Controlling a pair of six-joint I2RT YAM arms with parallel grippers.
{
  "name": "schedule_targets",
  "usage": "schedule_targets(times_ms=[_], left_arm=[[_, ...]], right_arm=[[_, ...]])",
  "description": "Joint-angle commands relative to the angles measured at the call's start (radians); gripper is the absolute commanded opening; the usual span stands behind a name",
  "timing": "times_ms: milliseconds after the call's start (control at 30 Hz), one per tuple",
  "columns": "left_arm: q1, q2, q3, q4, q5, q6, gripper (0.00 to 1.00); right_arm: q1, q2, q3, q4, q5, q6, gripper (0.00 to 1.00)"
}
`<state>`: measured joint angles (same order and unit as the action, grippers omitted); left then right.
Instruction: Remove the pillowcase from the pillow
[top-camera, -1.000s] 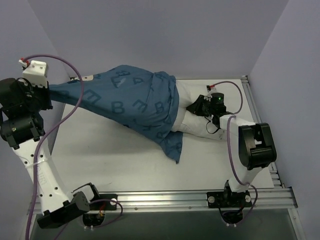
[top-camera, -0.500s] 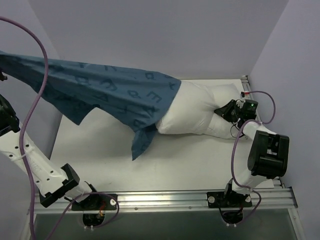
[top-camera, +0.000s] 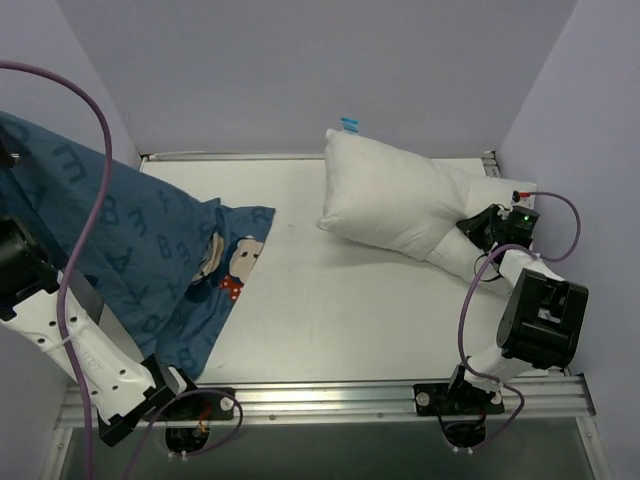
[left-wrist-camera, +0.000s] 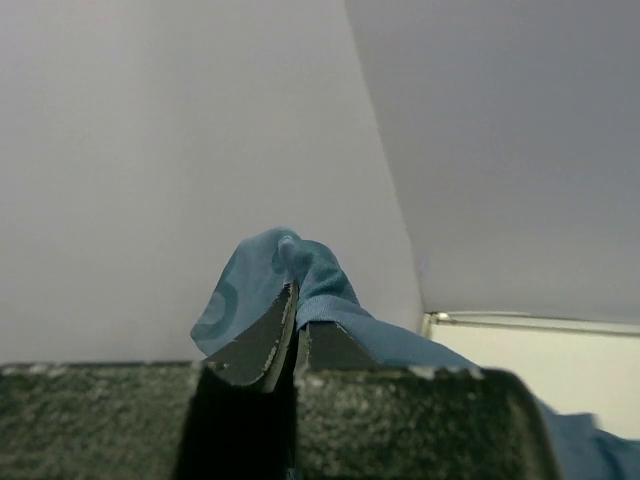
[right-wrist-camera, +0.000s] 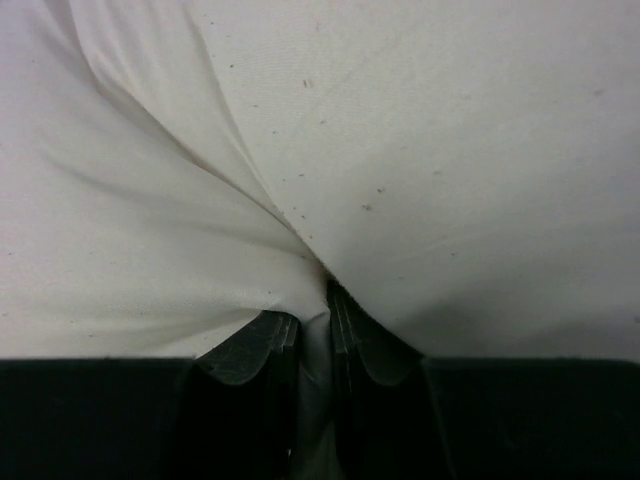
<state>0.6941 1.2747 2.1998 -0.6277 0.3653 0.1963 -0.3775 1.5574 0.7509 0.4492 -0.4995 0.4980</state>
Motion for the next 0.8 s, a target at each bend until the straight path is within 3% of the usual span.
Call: schedule_targets(times_ms=[0, 33, 167, 200, 333, 400, 500, 767], left_arm=[[-0.057, -0.054, -0.104, 0.086, 0.17, -0.063, 0.02], [-0.092, -0.066, -0.133, 0.079, 0.175, -0.052, 0.02], [-0.473, -0.106, -0.245, 0.007, -0.007, 0.07, 0.02], [-0.517, -0.103, -0.258, -0.018, -0.076, 0.081, 0.02], [-0.625, -0.046, -0.253, -0.114, -0.136, 0.072, 0.02], [-0.762, -0.015, -0.268, -0.18, -0.211, 0.113, 0.02], [-0.829, -0.015, -0.368, -0.214, -0.275, 0.166, 0.02], [-0.858, 0.049, -0.712, -0.302, -0.356, 0.252, 0.02]], right_arm=[[-0.012, 0.02, -0.084, -0.28, 0.181, 0.007, 0.0], [0.008, 0.012, -0.082, -0.28, 0.179, 0.025, 0.0], [0.118, -0.055, -0.067, -0.284, 0.229, 0.079, 0.0], [0.15, -0.063, -0.059, -0.287, 0.246, 0.088, 0.0], [0.271, -0.056, 0.005, -0.297, 0.294, 0.117, 0.0], [0.296, -0.034, 0.016, -0.294, 0.296, 0.125, 0.0], [0.308, -0.017, 0.019, -0.281, 0.28, 0.135, 0.0], [0.318, -0.002, 0.021, -0.283, 0.291, 0.125, 0.0]])
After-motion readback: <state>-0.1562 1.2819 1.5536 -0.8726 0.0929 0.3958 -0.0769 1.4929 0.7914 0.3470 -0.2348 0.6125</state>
